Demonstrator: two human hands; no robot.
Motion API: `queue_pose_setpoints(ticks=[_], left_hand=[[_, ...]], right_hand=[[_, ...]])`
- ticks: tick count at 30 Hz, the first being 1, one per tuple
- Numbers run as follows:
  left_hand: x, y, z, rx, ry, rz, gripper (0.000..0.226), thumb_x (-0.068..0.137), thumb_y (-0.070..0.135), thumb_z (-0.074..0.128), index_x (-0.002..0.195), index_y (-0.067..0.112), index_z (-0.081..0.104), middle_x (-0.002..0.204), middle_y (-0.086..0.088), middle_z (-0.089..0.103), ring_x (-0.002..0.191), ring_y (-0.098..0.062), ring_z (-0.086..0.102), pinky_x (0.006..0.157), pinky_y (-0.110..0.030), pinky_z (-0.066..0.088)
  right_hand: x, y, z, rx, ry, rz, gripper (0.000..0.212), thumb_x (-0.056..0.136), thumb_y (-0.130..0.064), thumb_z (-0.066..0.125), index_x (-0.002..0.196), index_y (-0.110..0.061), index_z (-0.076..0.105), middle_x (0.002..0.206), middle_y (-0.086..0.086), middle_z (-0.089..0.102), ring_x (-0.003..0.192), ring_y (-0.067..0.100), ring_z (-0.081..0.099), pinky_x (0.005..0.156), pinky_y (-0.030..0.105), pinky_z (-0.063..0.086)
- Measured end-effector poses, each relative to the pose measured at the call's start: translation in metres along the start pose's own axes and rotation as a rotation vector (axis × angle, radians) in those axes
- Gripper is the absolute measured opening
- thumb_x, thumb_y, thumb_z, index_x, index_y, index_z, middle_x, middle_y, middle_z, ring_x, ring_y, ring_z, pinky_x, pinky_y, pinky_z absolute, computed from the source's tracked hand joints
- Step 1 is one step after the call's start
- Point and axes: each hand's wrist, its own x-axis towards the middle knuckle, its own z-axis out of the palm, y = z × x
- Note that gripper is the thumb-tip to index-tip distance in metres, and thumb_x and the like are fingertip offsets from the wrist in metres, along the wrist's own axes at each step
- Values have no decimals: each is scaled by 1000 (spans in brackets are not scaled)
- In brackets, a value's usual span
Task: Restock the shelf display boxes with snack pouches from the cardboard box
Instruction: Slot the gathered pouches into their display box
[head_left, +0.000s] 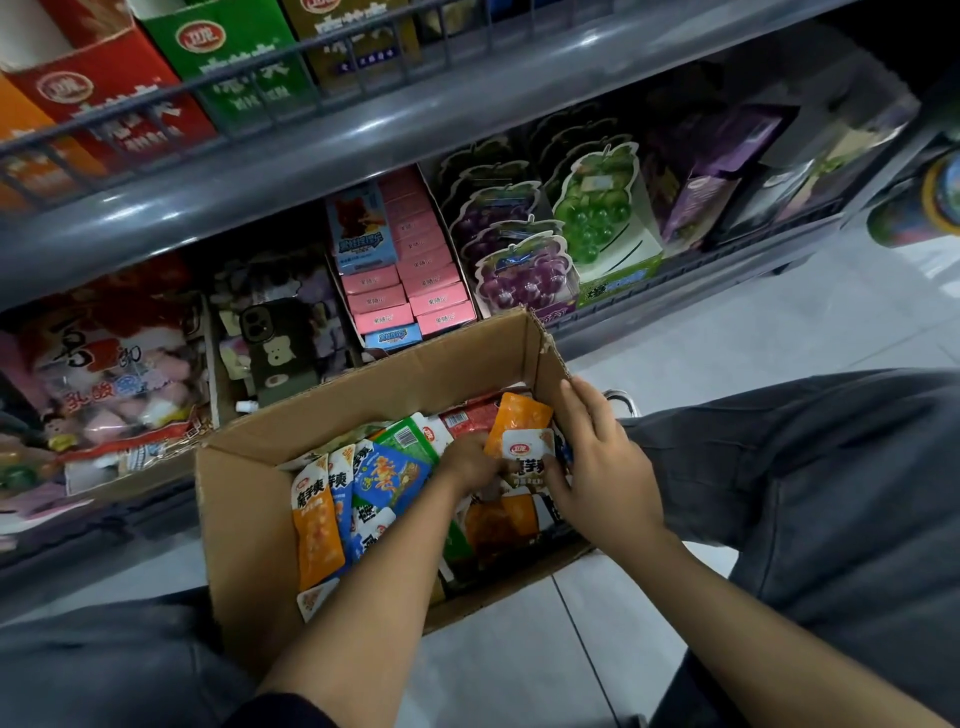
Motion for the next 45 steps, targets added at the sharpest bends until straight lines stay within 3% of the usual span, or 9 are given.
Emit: queue_pose_setpoints(ticks=[3, 10, 19, 25, 29, 35, 37, 40, 45], left_hand=[[-11, 6, -14, 39, -147, 36, 28, 88, 18, 66, 115, 12, 63, 112, -4, 67, 94, -18, 62, 73, -26, 51], [-24, 2, -24, 77, -264, 100, 31, 89, 19, 65, 120, 16, 60, 110, 5, 63, 97, -11, 58, 68, -12, 45], [-24, -10, -11, -46, 76, 164, 13, 79, 11, 74, 91, 5, 75, 95, -6, 73, 88, -22, 67, 82, -35, 53], [-50, 21, -46, -360, 289, 155, 4, 83, 14, 72, 83, 13, 68, 81, 2, 68, 72, -14, 61, 63, -21, 49], [-79, 48, -62, -525, 323, 253, 10, 84, 9, 69, 85, 18, 67, 84, 6, 70, 73, -7, 65, 65, -17, 52], [-121, 75, -74, -703, 324, 303, 8, 84, 8, 68, 85, 16, 67, 88, -3, 72, 85, -22, 67, 84, -39, 53], [-133, 79, -79, -831, 326, 282, 6, 86, 7, 65, 87, 13, 66, 90, -4, 71, 86, -22, 66, 84, -40, 53], [-150, 83, -86, -1045, 293, 261, 12, 90, 6, 60, 101, 10, 63, 98, -9, 70, 87, -23, 66, 79, -42, 54], [-178, 83, -97, -1164, 338, 254, 14, 90, 6, 60, 103, 12, 59, 102, -10, 68, 90, -26, 65, 80, -45, 54]], right_hand=[[0, 1, 0, 10, -2, 5, 73, 80, -27, 66, 144, -10, 35, 148, 6, 37, 101, 29, 62, 64, 33, 57], [0, 0, 0, -1, -11, 17, 72, 81, -26, 65, 144, -10, 34, 148, 5, 36, 98, 28, 62, 61, 36, 57], [0, 0, 0, -12, 5, 12, 72, 81, -26, 64, 144, -10, 34, 147, 6, 37, 100, 28, 62, 59, 35, 57], [1, 1, 0, -9, -7, 8, 74, 84, -30, 60, 148, -13, 27, 148, 5, 35, 103, 28, 60, 62, 36, 56], [0, -4, -4, 36, -20, 41, 73, 91, -43, 52, 150, -18, 18, 152, 1, 28, 120, 23, 51, 81, 37, 55], [11, -28, -20, 77, 110, 44, 91, 82, -72, 39, 150, -14, 20, 140, 5, 47, 125, 23, 46, 99, 39, 40], [14, -40, -27, 270, 92, 79, 104, 74, -76, 51, 151, -18, 10, 139, 2, 45, 125, 20, 44, 99, 37, 40], [16, -62, -34, 736, -74, 162, 117, 67, -56, 75, 150, -31, -2, 137, -4, 49, 116, 10, 54, 94, 34, 49], [17, -94, -36, 841, -206, 211, 77, 73, -28, 80, 133, -27, 32, 109, -1, 65, 98, 14, 64, 75, 22, 54]])
